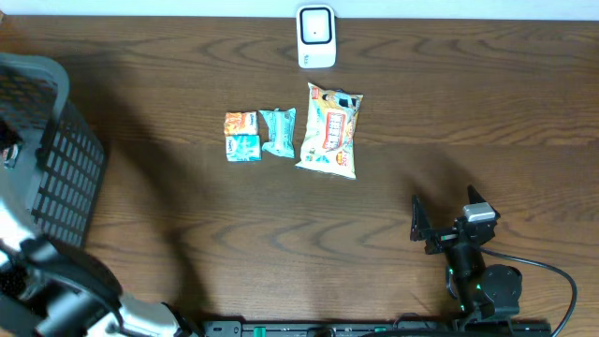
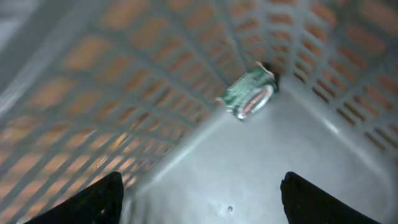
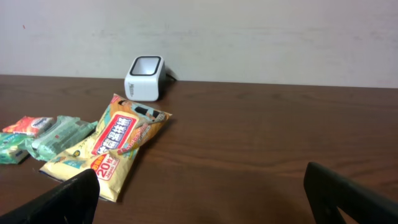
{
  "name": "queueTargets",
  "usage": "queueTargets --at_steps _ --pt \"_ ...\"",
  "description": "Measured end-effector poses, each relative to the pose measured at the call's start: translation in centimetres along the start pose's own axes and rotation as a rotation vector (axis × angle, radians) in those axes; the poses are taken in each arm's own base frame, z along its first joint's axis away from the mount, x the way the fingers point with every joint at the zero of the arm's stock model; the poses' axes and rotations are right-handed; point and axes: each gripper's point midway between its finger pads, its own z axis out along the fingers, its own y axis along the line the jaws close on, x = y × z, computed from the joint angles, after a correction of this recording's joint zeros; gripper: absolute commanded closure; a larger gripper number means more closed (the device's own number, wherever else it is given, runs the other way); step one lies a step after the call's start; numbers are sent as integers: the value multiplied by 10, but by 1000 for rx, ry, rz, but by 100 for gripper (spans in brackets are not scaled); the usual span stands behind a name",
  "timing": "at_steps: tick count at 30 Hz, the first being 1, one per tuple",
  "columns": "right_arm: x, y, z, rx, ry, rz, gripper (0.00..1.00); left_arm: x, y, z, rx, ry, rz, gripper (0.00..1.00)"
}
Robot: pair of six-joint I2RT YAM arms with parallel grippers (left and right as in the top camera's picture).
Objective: Scan the item barcode
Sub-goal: 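Release and move the left gripper back into the grey basket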
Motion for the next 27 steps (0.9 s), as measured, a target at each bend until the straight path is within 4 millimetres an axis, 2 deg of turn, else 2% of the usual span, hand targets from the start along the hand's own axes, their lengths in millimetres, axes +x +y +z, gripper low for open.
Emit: queueTargets --at_steps 7,11,19,27 --pt "0 0 0 0 0 0 1 17 -32 66 68 74 286 20" --pt "0 0 0 0 0 0 1 9 -39 90 60 31 363 21" --pt "0 0 0 0 0 0 1 -16 -30 109 8 -74 367 20" --pt "0 0 0 0 0 0 1 -12 -41 125 93 -98 360 21"
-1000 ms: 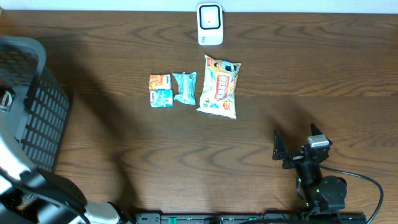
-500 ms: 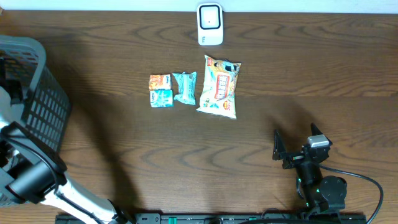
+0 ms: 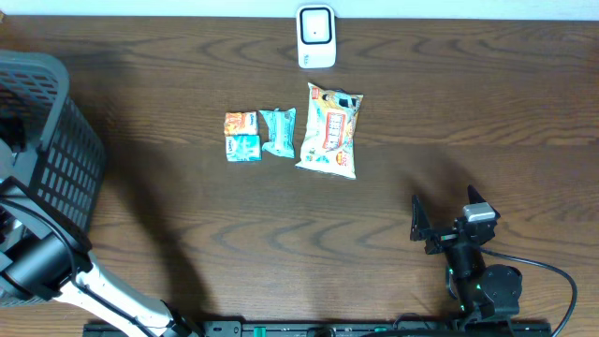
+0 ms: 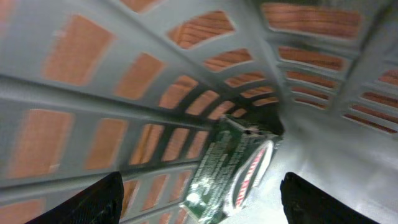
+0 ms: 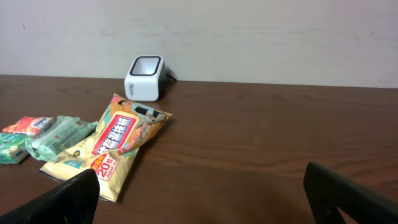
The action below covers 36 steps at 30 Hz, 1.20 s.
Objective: Scan the item barcode
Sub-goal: 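Release and move the left gripper back into the grey basket, then reach down to the green Zam-Buk ointment box with the left gripper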
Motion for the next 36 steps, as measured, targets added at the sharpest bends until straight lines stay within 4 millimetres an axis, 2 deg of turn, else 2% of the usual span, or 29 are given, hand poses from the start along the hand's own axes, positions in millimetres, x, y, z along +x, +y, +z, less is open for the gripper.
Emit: queueTargets --at_steps 12,20,31,36 --pt "0 0 0 0 0 0 1 -6 -11 2 64 -39 3 21" --pt "0 0 0 0 0 0 1 0 -20 4 90 -34 7 22" --pt "0 0 0 0 0 0 1 6 -6 5 9 7 12 22" --pt "0 0 0 0 0 0 1 8 -23 4 100 0 22 22"
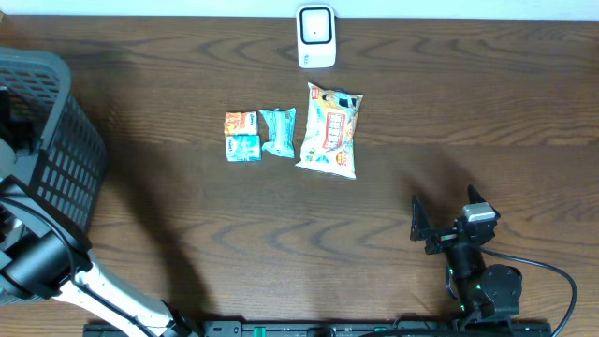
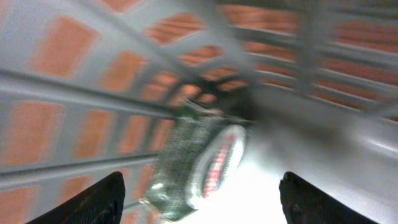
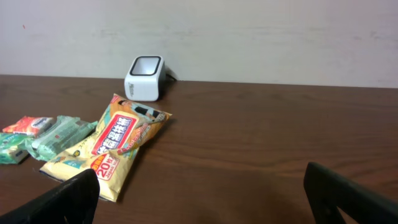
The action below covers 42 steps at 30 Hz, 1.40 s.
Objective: Scan the item barcode
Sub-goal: 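Reach down to the green Zam-Buk ointment box with the left gripper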
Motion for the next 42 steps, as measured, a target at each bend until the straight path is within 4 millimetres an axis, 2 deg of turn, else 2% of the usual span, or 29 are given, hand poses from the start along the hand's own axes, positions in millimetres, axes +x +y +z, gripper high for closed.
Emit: queueTargets --at_steps 4,10,21,24,27,37,42 --pt "0 0 0 0 0 0 1 -2 -6 0 38 -19 2 22" --pt "0 0 0 0 0 0 1 -3 -2 4 28 -31 -3 22" --pt "0 0 0 0 0 0 1 11 -7 17 40 15 7 22" --pt "0 0 0 0 0 0 1 11 -7 17 38 17 13 25" --pt "0 0 0 0 0 0 1 12 -6 17 34 23 18 37" --pt "0 0 0 0 0 0 1 19 -10 8 62 70 2 39" --pt "0 0 0 0 0 0 1 20 -31 -10 175 76 -7 38"
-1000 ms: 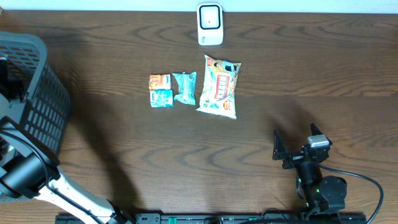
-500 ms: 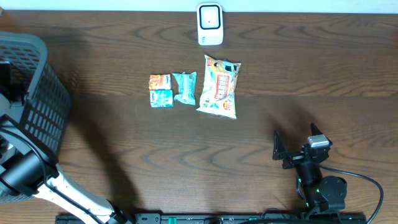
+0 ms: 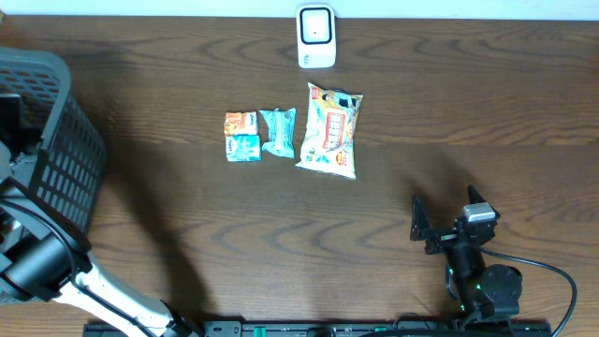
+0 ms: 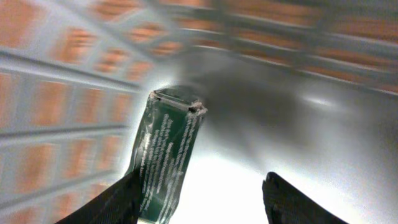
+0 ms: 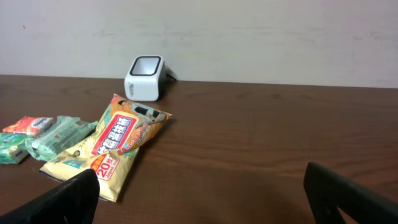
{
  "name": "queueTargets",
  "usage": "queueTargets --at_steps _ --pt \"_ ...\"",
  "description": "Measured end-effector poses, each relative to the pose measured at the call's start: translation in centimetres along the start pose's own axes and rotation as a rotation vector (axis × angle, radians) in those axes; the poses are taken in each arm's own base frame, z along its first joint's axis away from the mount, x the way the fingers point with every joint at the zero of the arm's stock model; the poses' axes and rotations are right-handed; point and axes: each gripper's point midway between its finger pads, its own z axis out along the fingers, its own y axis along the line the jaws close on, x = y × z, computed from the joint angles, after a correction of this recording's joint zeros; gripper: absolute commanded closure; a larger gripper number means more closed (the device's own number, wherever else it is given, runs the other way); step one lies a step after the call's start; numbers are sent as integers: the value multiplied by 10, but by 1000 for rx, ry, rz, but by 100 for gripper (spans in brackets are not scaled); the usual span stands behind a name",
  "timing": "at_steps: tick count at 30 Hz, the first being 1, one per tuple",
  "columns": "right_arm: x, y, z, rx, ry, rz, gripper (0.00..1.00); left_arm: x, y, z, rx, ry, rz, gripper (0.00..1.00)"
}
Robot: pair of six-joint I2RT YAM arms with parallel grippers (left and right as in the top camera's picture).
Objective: Scan the item barcode
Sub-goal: 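Reach down to the green Zam-Buk ointment box with the left gripper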
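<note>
A dark green packet (image 4: 165, 155) with white print stands on end inside the grey basket (image 3: 56, 159), against its latticed wall (image 4: 56, 81). My left gripper (image 4: 202, 190) is down in the basket, open, its left finger right beside the packet's lower edge. The white barcode scanner (image 3: 316, 36) stands at the table's far edge, also in the right wrist view as the scanner (image 5: 144, 77). My right gripper (image 5: 202, 193) rests open and empty low over the table near the front right.
A yellow snack bag (image 3: 329, 129), a teal packet (image 3: 278, 131) and two small orange and teal packets (image 3: 241, 136) lie in a row in the table's middle. The snack bag (image 5: 118, 143) lies ahead and to the left of the right gripper.
The green packet now sits lower and further left in the left wrist view, against the left finger. The two fingers stand a little closer together. The right arm has not moved.
The left gripper was open high in the basket with the green packet far off in a corner. Then it was close above the packet, still open. Now the packet is next to its left finger. The right arm and the items on the table stayed put.
</note>
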Motion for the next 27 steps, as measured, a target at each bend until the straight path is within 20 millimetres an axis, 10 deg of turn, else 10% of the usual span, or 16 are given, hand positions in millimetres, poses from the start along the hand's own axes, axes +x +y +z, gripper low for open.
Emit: queueTargets --at_steps 8,27 --pt "0 0 0 0 0 0 1 8 -42 -5 175 9 -14 32" --pt "0 0 0 0 0 0 1 -3 -7 0 39 -45 -27 18"
